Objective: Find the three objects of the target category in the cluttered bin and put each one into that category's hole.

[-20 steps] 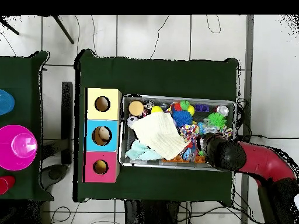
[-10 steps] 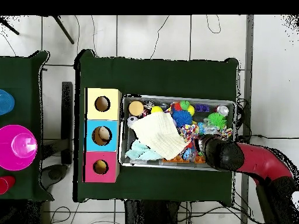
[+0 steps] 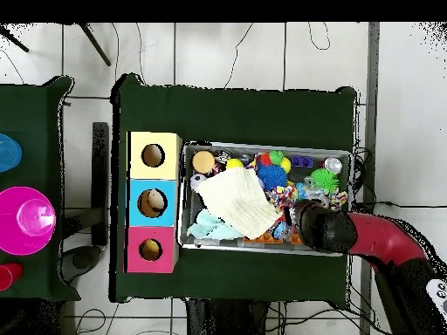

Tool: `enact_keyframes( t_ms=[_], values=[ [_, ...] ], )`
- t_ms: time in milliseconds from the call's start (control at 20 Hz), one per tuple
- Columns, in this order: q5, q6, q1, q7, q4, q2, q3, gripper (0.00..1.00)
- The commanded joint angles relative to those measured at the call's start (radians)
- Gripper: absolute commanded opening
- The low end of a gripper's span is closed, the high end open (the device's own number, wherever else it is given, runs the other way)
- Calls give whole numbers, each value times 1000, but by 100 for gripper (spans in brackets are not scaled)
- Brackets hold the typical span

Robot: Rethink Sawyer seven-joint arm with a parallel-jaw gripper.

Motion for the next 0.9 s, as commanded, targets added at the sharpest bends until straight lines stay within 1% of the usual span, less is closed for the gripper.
enact_keyframes(
  t_ms=[50,600,900],
  values=[
    [-92,-56,-26,-81,-32,60,63,100],
    [-115,-43,-50,-99,-64,94,85,100],
    [-123,-8,-72,-129,-78,96,102,100]
  ],
)
